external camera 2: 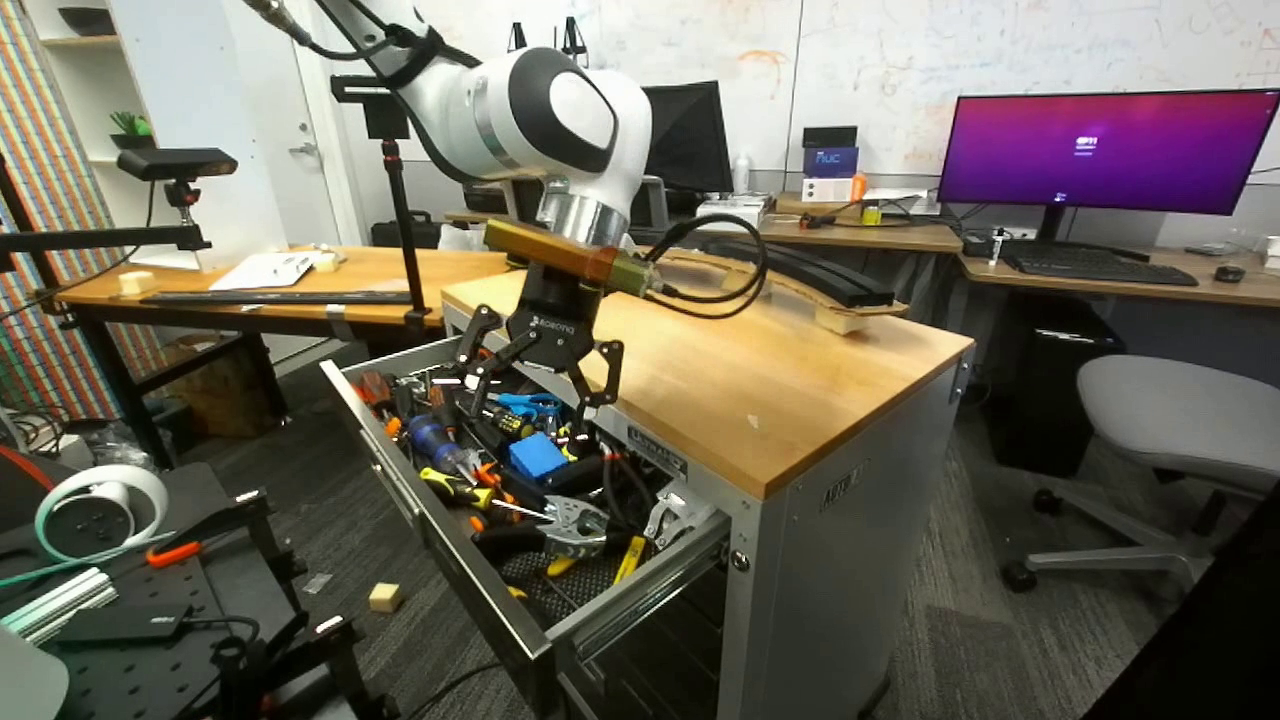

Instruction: Put the black tool on the counter inside the open drawer and close the drawer

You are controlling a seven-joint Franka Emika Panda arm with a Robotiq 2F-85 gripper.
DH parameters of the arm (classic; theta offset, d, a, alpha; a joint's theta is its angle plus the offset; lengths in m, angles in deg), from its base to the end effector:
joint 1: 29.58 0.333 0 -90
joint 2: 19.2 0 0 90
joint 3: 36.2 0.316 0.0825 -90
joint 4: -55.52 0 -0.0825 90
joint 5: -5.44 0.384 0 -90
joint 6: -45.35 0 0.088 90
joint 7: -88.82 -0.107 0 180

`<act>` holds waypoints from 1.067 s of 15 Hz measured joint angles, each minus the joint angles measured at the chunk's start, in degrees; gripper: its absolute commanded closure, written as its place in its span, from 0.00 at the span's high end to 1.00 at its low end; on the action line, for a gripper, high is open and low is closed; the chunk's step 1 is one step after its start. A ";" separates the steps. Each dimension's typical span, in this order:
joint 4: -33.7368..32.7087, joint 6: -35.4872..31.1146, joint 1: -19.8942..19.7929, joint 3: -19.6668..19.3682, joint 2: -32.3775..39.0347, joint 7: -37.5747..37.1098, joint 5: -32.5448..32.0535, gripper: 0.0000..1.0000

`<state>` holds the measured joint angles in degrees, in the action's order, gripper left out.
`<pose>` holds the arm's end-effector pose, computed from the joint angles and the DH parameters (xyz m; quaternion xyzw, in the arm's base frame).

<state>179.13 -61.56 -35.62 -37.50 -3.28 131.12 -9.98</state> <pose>0.4899 -0.0838 0.2401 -0.8849 -0.3552 0.3011 0.0122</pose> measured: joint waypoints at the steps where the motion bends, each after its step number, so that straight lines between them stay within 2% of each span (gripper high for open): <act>1: 1.70 -0.66 -1.01 -0.75 -0.75 -1.07 1.10 1.00; 5: 8.04 -3.80 -3.57 -3.01 -2.92 -7.07 5.52 1.00; 10: 15.78 -9.20 -4.58 -4.71 -4.93 -16.90 10.63 1.00; 11: 17.15 -10.37 -4.59 -4.99 -5.16 -19.05 11.60 0.75; 12: 18.44 -11.51 -4.59 -5.20 -5.41 -21.26 12.54 0.73; 16: 21.59 -15.43 -4.60 -5.70 -5.91 -30.70 15.25 0.42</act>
<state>200.72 -76.99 -40.22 -43.20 -9.20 100.42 5.27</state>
